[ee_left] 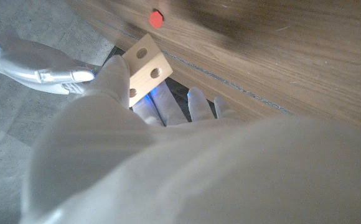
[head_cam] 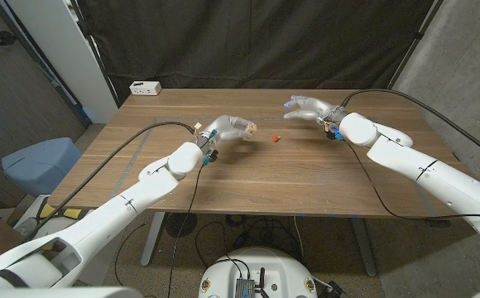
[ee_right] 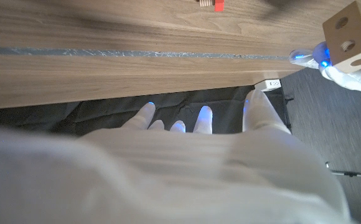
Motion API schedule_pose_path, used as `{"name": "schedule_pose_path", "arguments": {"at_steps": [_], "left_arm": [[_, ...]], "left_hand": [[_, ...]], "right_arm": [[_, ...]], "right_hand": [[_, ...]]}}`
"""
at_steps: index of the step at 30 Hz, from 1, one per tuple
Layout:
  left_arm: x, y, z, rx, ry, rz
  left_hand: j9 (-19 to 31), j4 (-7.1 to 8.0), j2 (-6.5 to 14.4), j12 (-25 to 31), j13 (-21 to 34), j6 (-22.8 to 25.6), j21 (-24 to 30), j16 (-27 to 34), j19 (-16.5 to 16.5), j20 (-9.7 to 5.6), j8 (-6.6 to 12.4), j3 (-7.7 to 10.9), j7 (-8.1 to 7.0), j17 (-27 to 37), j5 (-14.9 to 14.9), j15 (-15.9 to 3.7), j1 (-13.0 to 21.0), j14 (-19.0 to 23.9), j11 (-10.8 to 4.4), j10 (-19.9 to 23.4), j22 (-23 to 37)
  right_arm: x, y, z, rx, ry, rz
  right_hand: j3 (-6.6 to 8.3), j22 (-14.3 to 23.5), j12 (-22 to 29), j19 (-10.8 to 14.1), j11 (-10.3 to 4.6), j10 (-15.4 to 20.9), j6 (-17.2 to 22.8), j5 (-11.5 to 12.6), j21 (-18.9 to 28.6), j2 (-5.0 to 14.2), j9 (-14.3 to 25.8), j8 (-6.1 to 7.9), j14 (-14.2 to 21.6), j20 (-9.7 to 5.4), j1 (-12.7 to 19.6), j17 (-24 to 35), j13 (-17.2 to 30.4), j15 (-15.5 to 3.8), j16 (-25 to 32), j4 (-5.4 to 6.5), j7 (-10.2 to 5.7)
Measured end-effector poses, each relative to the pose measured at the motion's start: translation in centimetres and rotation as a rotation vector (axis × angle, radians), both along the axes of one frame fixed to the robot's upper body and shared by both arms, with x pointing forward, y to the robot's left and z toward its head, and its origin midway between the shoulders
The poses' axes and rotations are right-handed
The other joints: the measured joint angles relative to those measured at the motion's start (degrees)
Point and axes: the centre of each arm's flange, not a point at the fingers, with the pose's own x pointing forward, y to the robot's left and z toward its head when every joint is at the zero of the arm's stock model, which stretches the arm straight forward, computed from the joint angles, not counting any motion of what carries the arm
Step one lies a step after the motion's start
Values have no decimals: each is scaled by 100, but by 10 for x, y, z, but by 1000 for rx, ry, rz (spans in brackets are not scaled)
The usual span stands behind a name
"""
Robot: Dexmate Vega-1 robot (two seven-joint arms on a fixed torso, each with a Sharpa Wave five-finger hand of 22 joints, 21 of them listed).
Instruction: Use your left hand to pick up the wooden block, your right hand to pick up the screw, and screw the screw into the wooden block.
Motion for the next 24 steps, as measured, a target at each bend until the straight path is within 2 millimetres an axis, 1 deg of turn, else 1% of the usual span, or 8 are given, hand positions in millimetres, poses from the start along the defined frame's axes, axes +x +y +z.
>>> {"name": "schedule_pose_path", "arguments": {"at_steps": [2, 5, 11, 13, 18, 20, 21, 24], "left_arm": [[0, 0, -2, -8, 5, -5], [0, 0, -6, -21, 14, -13], [2, 0, -12, -44, 28, -29], [2, 0, -13, -48, 31, -33], [3, -1, -15, -57, 38, -46], [3, -2, -16, -59, 43, -52], [4, -3, -17, -60, 45, -54], [5, -4, -17, -60, 51, -64]], "left_hand": [[0, 6, 0, 0, 0, 0, 0, 0, 0, 0, 0, -8, 0, 0, 0, 0, 0, 0, -1, 1, 0], [-4, 2, 0, 0, -2, 53, 0, 0, 21, -21, -5, -13, -8, 0, 0, 7, 0, 45, 11, 51, 0], [-5, 2, -1, 0, 28, 62, 0, 0, 21, -21, -17, -13, 0, 0, 0, 6, 0, 45, 11, 51, 0], [-6, 2, 0, 0, 29, 62, 0, 0, 21, -21, -17, -13, 0, 0, 0, 6, -1, 45, 11, 51, -1], [-7, -13, 24, 0, 29, 61, 0, 0, 20, -20, -22, -28, 0, 0, 0, 6, -24, 44, 11, 51, -1], [-6, -13, 24, 0, 29, 61, 0, 0, 20, -20, -22, -28, 0, 0, 0, 6, -25, 44, 11, 51, -1], [-4, -13, 24, 0, 29, 61, 0, 0, 20, -20, -22, -28, 0, 0, 0, 6, -24, 44, 11, 51, -1], [-2, -14, 23, -24, 29, 61, -1, 0, 20, -20, -23, -28, 0, 0, 0, 6, -24, 44, 11, 50, -1]], "right_arm": [[0, 3, 2, -32, -5, -4], [0, 6, 6, -68, -12, -9], [1, 12, 12, -143, -29, -10], [1, 14, 13, -158, -34, -8], [2, 17, 19, -216, -56, -5], [2, 18, 20, -236, -65, -2], [3, 18, 21, -247, -70, -2], [4, 21, 24, -288, -86, 3]], "right_hand": [[27, 0, 0, 17, 0, 0, 35, 0, 0, -8, 21, 22, 0, 17, 81, 0, 0, 0, 0, -6, 4], [44, 0, 0, 47, -23, 23, 82, 0, 0, -36, 28, 22, 0, -14, 109, 0, 0, 0, 0, -3, 0], [46, -4, -23, 78, -30, 31, 91, 0, 0, -100, 28, 22, 41, 17, 232, 0, 0, 20, 0, -1, 9], [92, 0, -23, 99, -30, 31, 91, 0, 0, -103, 28, 22, 41, 38, 298, 0, 0, 20, 0, -4, 9], [93, 0, -23, 109, -30, 31, 68, 0, 0, -142, 28, 14, 40, 49, 396, 0, -1, 20, 0, -3, -13], [119, 0, -23, 129, -30, 28, 68, 0, 0, -176, 27, -7, 41, 69, 437, -1, -1, 21, 0, 14, -13], [133, 0, -41, 129, -41, -11, 67, 0, 0, -157, 27, -7, 61, 69, 477, -1, -1, 0, 0, 4, -14], [139, 0, -46, 149, -72, -54, 37, 0, 0, -194, 27, -7, 60, 89, 573, -1, -1, 1, 0, -3, -44]]}}
